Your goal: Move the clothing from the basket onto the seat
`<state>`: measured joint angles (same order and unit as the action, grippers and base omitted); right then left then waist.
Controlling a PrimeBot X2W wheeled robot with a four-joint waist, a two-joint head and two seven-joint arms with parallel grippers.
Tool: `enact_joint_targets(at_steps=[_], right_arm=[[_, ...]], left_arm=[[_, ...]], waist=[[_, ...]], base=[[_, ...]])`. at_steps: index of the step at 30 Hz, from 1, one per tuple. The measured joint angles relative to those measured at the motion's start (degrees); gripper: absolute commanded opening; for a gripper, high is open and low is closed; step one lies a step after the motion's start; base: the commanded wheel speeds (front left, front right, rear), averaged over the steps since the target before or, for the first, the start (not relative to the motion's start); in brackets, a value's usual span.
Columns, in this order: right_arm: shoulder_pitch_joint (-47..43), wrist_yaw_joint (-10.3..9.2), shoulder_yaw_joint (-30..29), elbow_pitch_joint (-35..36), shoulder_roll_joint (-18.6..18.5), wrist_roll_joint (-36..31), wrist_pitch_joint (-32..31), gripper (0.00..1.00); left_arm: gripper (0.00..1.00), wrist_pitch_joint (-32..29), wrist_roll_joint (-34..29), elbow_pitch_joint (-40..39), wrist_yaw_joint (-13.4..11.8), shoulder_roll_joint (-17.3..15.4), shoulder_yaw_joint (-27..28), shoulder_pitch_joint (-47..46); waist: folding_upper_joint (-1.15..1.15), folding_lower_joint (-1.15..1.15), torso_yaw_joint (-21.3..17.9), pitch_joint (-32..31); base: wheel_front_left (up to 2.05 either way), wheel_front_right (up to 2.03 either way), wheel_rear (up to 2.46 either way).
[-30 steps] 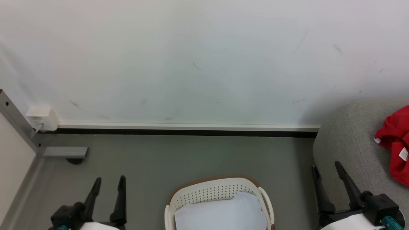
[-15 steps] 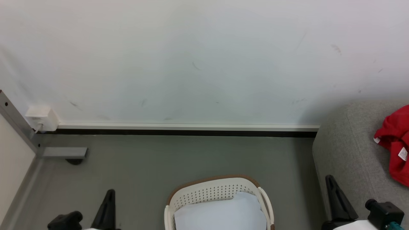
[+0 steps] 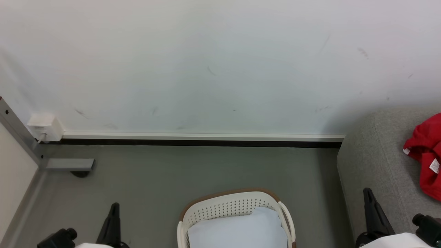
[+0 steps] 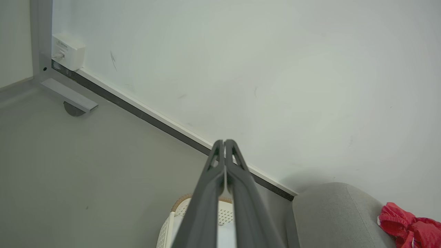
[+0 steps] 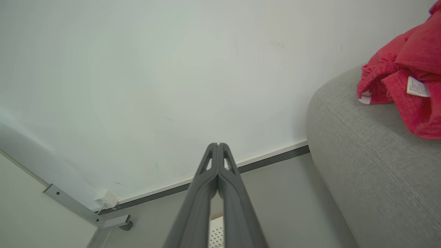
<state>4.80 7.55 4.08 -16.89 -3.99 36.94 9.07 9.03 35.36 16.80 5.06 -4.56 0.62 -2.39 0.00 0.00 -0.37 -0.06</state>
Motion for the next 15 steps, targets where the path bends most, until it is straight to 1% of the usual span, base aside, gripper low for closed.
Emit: enact_joint_targets(at_steps=[15], right_arm=[[0.1,0.0,-2.1,0.5,0.1,11.9,-3.1,0.0]], left_arm=[[0.0,-3.3,12.2,-0.6,0.5,0.3,1.2,-0.7]], waist=[[0.0,0.0,0.1,0.0]], base=[[0.0,0.0,0.0]])
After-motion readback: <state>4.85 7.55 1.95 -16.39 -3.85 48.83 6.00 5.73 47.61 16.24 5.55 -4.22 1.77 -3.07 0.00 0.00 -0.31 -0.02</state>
